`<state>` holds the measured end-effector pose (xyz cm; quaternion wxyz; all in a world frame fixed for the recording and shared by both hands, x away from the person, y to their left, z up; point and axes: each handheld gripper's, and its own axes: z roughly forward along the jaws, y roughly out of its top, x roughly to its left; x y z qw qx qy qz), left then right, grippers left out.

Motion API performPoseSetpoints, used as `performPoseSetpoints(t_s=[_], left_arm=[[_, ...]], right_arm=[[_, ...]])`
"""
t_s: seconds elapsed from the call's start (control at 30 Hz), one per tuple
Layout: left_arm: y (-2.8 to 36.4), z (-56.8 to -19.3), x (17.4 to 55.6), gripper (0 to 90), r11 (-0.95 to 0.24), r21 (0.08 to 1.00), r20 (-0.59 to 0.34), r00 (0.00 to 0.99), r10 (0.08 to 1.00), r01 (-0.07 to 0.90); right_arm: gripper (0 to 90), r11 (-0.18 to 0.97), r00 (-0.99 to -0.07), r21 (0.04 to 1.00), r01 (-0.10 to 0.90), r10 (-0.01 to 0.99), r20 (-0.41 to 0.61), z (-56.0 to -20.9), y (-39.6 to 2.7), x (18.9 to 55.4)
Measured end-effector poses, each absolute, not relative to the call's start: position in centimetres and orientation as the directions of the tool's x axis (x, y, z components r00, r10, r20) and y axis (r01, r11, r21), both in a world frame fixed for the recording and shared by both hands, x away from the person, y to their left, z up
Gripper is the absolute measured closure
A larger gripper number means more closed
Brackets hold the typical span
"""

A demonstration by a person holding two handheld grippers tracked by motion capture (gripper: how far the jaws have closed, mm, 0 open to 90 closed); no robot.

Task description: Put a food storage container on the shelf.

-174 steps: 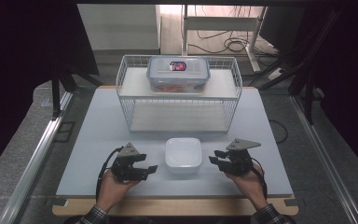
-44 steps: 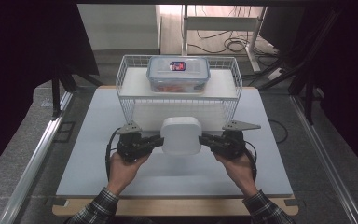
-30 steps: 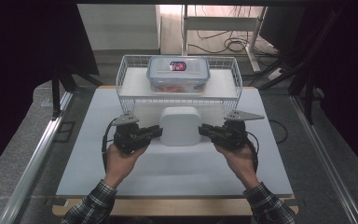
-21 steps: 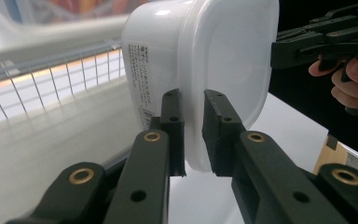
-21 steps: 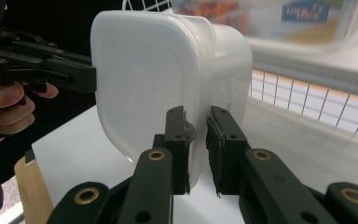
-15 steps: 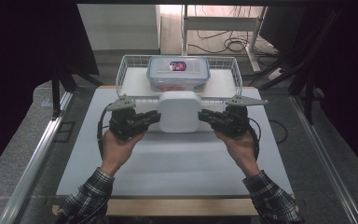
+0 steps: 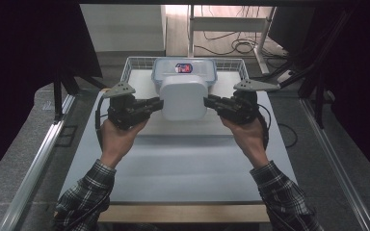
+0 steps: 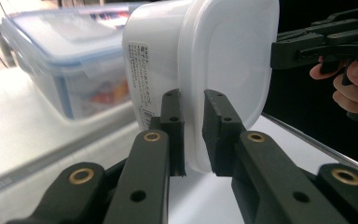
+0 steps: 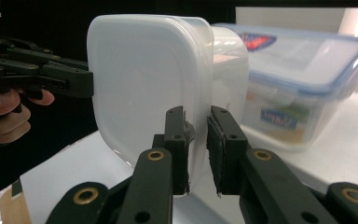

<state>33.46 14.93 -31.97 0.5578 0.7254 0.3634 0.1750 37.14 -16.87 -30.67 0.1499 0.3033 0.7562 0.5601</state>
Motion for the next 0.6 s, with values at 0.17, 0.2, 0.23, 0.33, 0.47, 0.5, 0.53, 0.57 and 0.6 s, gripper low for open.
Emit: performPoseSetpoints(t_s=[0.17,0.2,0.23,0.33,0.47,0.5,0.53,0.57,0.6], left_arm=[[15.1,-30.6,34.0,79.5,-0.111,0.942,-0.141,0.671,0.728,0.318],[15.1,-30.4,34.2,79.5,-0.112,0.943,-0.137,0.671,0.729,0.314],[15.2,-30.2,34.3,79.5,-0.110,0.944,-0.137,0.671,0.729,0.311],[15.3,-29.5,34.6,79.6,-0.117,0.946,-0.125,0.673,0.729,0.302],[15.4,-28.7,35.2,79.5,-0.115,0.948,-0.121,0.671,0.732,0.296],[15.5,-28.5,35.4,79.6,-0.112,0.949,-0.122,0.670,0.732,0.294],[15.5,-28.4,35.5,79.5,-0.110,0.950,-0.122,0.670,0.732,0.293],[15.5,-28.2,35.7,79.6,-0.109,0.951,-0.121,0.670,0.732,0.291],[15.6,-28.1,35.9,79.5,-0.108,0.951,-0.121,0.670,0.732,0.291]], right_arm=[[77.6,0.177,-0.770,0.944,0.280,0.628,0.111,-29.5,-16.6,37.9],[77.6,0.174,-0.771,0.945,0.278,0.628,0.111,-29.2,-16.5,38.0],[77.6,0.172,-0.769,0.945,0.277,0.629,0.111,-29.0,-16.5,38.1],[77.4,0.165,-0.767,0.948,0.273,0.632,0.110,-28.5,-16.4,38.6],[77.3,0.156,-0.763,0.951,0.266,0.638,0.108,-27.7,-16.2,39.1],[77.2,0.157,-0.760,0.952,0.264,0.641,0.106,-27.5,-16.1,39.2],[77.2,0.155,-0.759,0.953,0.260,0.643,0.103,-27.2,-16.0,39.4],[77.1,0.154,-0.757,0.953,0.260,0.645,0.102,-27.1,-15.9,39.5],[77.1,0.152,-0.756,0.954,0.258,0.647,0.102,-26.9,-15.8,39.6]])
